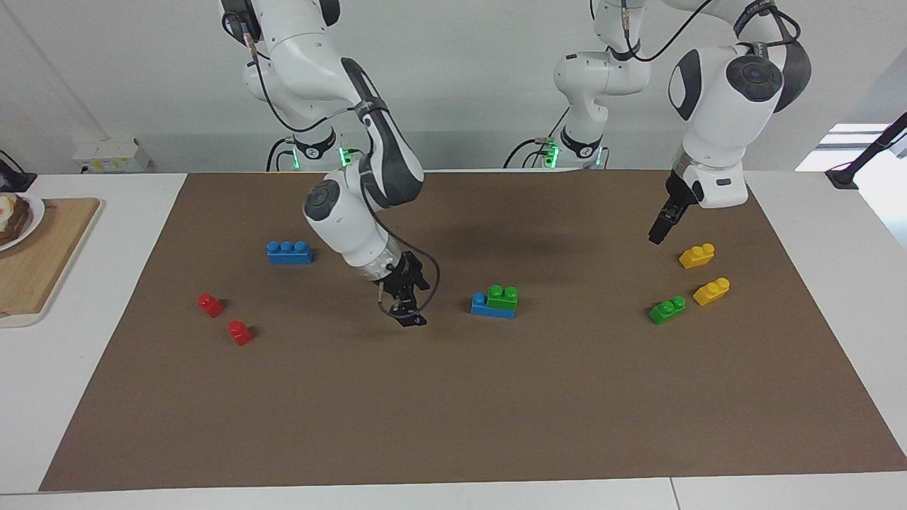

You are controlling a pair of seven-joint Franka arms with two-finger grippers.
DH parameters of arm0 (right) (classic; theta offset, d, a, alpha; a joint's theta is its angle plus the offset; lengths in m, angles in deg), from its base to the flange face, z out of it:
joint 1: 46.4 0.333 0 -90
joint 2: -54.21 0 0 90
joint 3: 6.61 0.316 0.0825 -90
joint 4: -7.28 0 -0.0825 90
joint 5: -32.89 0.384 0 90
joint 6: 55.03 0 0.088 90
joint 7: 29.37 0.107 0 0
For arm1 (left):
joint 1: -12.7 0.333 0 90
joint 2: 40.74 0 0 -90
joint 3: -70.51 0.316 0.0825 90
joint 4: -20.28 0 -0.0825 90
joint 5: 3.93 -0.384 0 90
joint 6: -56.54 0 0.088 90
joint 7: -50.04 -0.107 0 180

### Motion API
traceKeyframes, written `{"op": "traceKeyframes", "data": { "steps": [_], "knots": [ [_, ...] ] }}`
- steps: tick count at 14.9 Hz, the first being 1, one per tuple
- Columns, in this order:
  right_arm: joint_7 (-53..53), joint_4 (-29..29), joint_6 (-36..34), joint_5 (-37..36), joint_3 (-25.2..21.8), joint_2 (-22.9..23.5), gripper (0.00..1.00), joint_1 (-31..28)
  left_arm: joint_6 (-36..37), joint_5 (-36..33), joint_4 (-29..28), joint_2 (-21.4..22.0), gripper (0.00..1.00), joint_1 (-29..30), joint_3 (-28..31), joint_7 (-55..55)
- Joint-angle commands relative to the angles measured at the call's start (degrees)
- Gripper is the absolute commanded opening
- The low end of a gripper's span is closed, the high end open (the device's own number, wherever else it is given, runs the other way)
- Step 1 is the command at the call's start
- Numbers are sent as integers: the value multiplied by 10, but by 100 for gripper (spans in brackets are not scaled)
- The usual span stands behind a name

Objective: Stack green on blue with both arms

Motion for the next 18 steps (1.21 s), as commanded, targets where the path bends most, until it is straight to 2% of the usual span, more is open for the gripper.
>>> {"op": "traceKeyframes", "data": {
  "steps": [1, 5, 11, 12, 15, 18],
  "knots": [
    [-144, -22, -87, -33, 3, -26, 92, -54, 20, 9, -5, 11, 100, 28, -5, -95],
    [-321, -70, -203, -128, 3, -52, 94, -113, 13, 9, -11, 14, 100, 43, -6, -136],
    [-546, -115, -333, -218, 2, -117, 94, -174, 2, 35, -10, 20, 100, 12, -12, -139],
    [-579, -116, -347, -233, 2, -134, 94, -179, 12, 36, -4, 19, 100, 7, -12, -158],
    [-674, -116, -389, -264, 2, -182, 95, -185, 36, 43, 13, 15, 100, 12, -11, -324],
    [-748, -114, -422, -284, 2, -215, 95, -185, 66, 43, 57, -2, 100, 17, -6, -364]
  ]
}}
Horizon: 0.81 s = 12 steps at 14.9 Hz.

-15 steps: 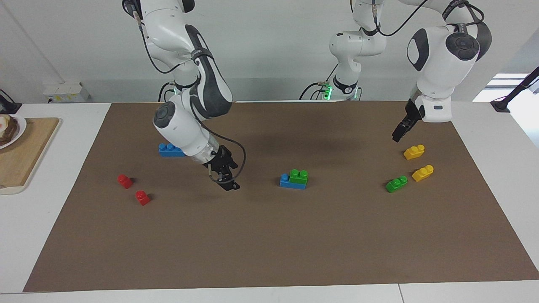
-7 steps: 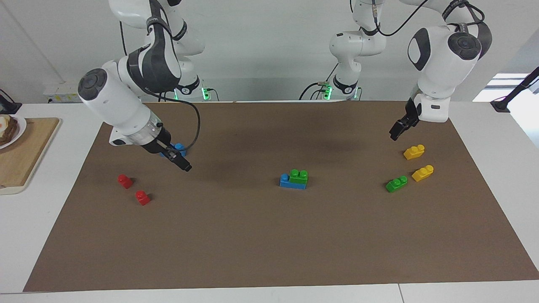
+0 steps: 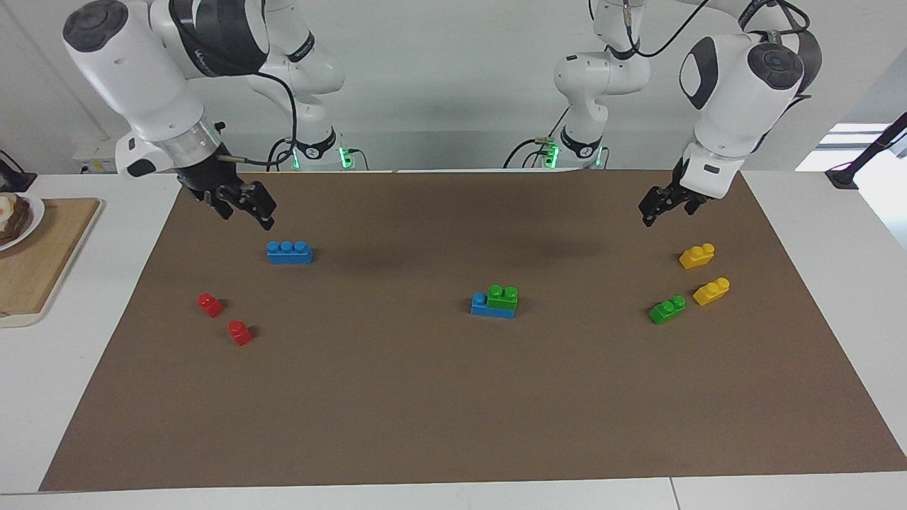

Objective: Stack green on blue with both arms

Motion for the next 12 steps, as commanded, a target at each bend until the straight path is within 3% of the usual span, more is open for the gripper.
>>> {"op": "traceKeyframes", "data": {
  "steps": [1, 6, 10, 12],
  "knots": [
    [-54, 9, -31, -16, 6, -30, 95, -8, 55, 4, 51, -17, 100, 3, 4, -49],
    [-81, 6, -43, -26, 5, -38, 96, -11, 91, 0, 93, -38, 100, 3, 4, -77],
    [-82, 6, -48, -45, 5, -38, 96, -17, 140, 2, 162, -87, 100, 12, 2, -78],
    [-81, 7, -48, -47, 5, -38, 96, -18, 125, 6, 155, -83, 100, 7, 2, -78]
  ]
}}
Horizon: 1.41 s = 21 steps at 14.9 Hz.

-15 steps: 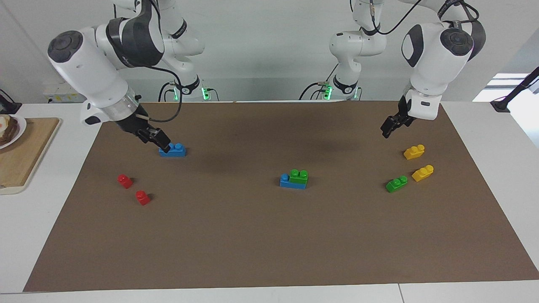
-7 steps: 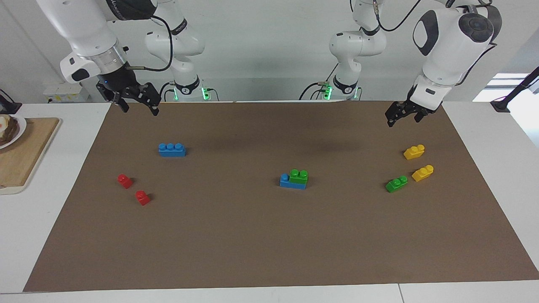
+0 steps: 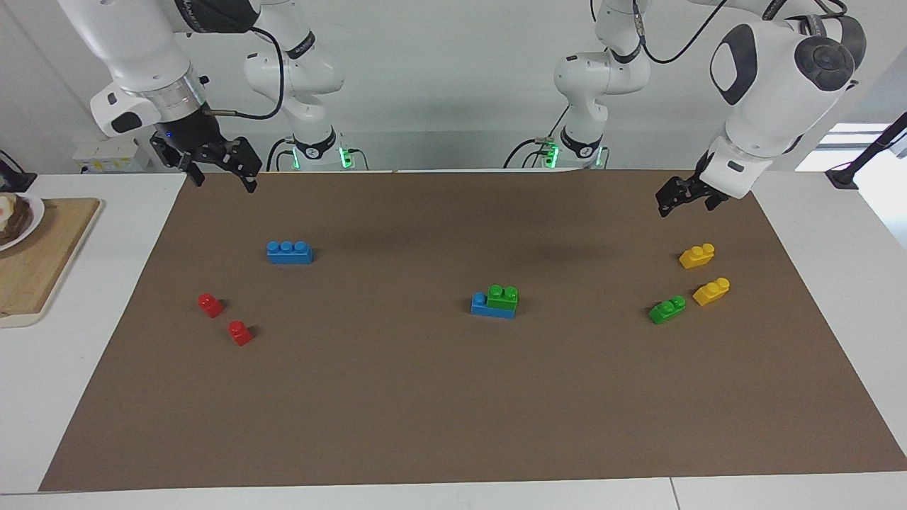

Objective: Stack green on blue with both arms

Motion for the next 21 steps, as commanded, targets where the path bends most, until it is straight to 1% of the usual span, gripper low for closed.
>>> {"op": "traceKeyframes", "data": {
  "steps": [1, 5, 10, 13, 17, 19, 21],
  "knots": [
    [-17, 5, -8, -13, 6, -5, 96, -11, 5, 4, 18, -10, 100, -2, -2, -10],
    [-17, 5, -8, -14, 6, -5, 97, -11, 3, 4, 11, -3, 100, -2, -2, -4],
    [-19, 5, -8, -22, 6, -5, 97, -13, -3, 4, -29, 30, 100, 3, -2, -8],
    [-30, 5, -9, -22, 6, -5, 98, -13, -26, 4, -25, 28, 100, 0, -2, -7],
    [-73, 5, -7, -21, 6, -5, 100, -13, -27, 3, -16, 26, 100, -1, -2, -7],
    [-74, 5, -6, -21, 6, -5, 100, -14, -21, 4, 4, 26, 100, 4, -2, -7],
    [-73, 5, -6, -21, 6, -5, 100, -13, -23, 5, 4, 29, 100, 0, -1, -6]
  ]
}}
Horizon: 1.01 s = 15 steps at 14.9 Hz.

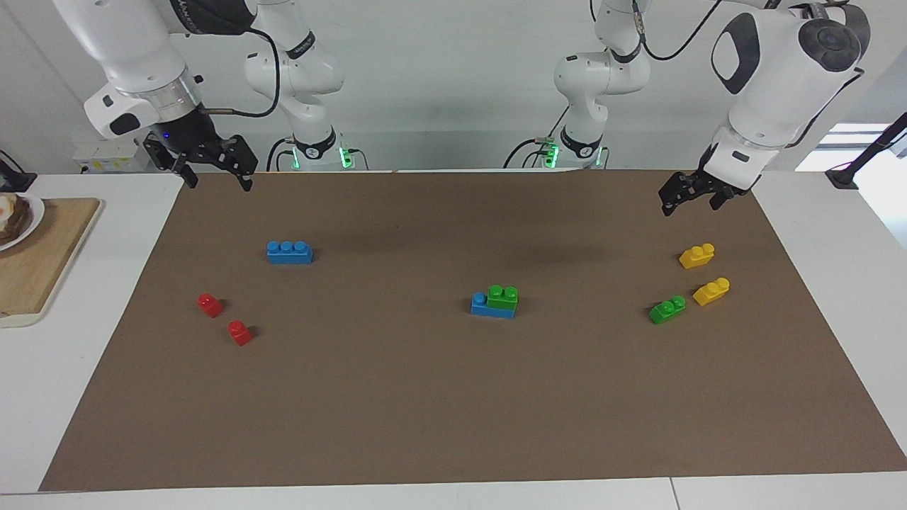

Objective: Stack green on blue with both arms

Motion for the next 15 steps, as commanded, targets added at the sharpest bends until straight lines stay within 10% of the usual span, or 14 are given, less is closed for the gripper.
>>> {"op": "traceKeyframes", "data": {
  "steps": [1, 15],
  "knots": [
    [-17, 5, -6, -15, 6, -5, 100, -8, -8, 6, 1, 12, 100, -2, 1, -4],
    [-16, 5, -6, -14, 6, -5, 100, -8, -36, 10, 0, 37, 100, -3, -6, -1]
  ]
}}
